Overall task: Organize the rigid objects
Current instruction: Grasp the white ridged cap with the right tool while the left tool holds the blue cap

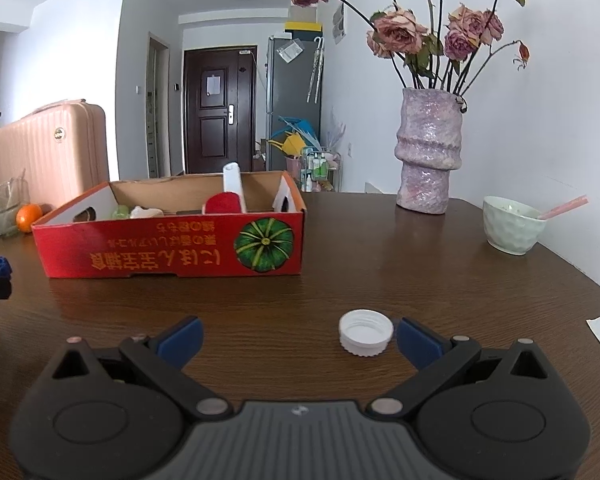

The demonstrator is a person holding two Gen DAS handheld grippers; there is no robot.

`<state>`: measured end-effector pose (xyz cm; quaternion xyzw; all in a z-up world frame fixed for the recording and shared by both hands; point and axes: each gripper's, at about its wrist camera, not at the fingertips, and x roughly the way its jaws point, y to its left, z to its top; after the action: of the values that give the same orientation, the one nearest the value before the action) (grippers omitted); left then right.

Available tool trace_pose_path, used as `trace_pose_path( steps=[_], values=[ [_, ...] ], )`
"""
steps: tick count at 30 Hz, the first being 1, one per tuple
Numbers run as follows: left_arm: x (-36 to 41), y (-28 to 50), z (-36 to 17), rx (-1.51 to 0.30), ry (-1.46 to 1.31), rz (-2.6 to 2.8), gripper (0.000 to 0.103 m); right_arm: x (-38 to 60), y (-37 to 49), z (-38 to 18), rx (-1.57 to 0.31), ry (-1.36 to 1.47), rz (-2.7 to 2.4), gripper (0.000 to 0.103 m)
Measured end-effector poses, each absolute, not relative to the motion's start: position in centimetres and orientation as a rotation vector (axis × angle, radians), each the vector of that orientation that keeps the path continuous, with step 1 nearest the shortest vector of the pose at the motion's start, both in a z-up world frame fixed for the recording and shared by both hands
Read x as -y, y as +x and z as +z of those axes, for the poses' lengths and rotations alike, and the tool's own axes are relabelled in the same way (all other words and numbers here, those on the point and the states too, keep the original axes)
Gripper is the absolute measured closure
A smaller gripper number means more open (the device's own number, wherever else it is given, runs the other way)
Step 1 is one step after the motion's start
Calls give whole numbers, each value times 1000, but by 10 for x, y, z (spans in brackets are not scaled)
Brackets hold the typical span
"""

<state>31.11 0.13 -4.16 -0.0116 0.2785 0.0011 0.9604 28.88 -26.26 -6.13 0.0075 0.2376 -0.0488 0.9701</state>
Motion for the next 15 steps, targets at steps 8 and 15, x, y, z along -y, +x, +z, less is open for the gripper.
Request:
trace_pose_path(
  steps=[8, 15],
  values=[
    [6, 308, -43, -570, -25, 1, 49, 294, 308, -69, -549, 32, -119, 0],
    [11, 305, -44, -568, -25, 3, 49, 314, 332, -78, -614, 31, -121, 9]
  ],
)
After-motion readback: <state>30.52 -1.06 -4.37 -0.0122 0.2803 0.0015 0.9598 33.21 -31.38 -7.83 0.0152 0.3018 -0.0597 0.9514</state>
